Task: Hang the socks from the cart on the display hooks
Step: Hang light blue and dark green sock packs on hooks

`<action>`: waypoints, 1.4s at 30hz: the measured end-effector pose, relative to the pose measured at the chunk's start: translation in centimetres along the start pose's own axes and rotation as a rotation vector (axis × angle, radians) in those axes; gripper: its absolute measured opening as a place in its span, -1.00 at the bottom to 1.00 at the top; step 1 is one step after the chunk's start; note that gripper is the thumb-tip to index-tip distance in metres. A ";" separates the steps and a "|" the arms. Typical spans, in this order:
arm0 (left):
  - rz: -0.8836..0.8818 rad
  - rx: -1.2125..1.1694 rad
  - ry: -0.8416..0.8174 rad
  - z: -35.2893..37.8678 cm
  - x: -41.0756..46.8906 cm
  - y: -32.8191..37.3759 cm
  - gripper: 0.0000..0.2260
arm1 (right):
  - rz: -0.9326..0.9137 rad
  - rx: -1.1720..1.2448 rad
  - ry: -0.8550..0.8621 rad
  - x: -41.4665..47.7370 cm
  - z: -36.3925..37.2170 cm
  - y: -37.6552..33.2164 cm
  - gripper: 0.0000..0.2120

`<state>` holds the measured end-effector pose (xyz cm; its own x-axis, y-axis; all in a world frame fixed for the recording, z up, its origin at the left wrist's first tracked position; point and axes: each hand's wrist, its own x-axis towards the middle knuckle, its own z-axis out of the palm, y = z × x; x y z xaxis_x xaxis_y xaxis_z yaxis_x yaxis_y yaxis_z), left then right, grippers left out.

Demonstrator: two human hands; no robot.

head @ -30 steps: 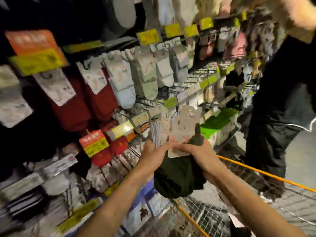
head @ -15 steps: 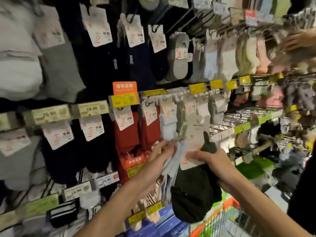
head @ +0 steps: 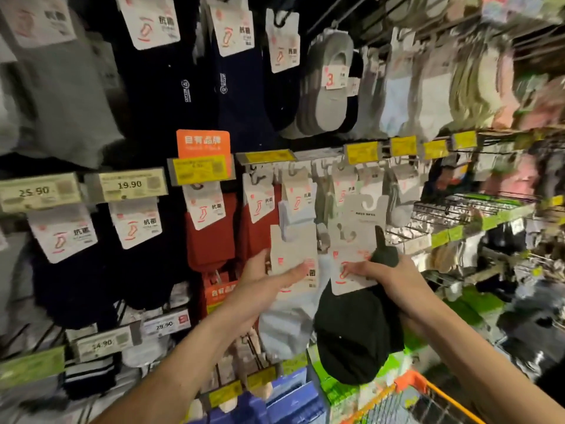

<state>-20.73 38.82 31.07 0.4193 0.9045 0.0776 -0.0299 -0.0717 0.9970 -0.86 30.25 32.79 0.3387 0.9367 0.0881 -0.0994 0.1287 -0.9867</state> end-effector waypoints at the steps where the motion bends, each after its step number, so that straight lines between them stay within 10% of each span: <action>1: 0.016 0.030 0.007 0.4 0.6 0.0 -0.47 | 0.001 -0.007 0.003 0.7 -0.4 0.1 -0.65; 10: 0.221 0.180 0.212 3.3 6.8 1.9 -0.70 | -0.025 -0.008 0.042 5.8 -4.3 -0.5 -0.59; 37: 0.584 0.658 0.425 4.6 16.0 4.7 -0.34 | -0.060 -0.010 -0.070 11.5 -5.8 -2.6 -0.46; 42: 0.637 0.570 0.444 4.6 16.4 4.5 -0.56 | -0.049 -0.024 -0.086 11.4 -5.6 -2.6 -0.45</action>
<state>-9.84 51.43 36.83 0.0918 0.6932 0.7149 0.3609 -0.6923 0.6249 8.52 38.75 35.58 0.2612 0.9541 0.1464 -0.0618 0.1679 -0.9839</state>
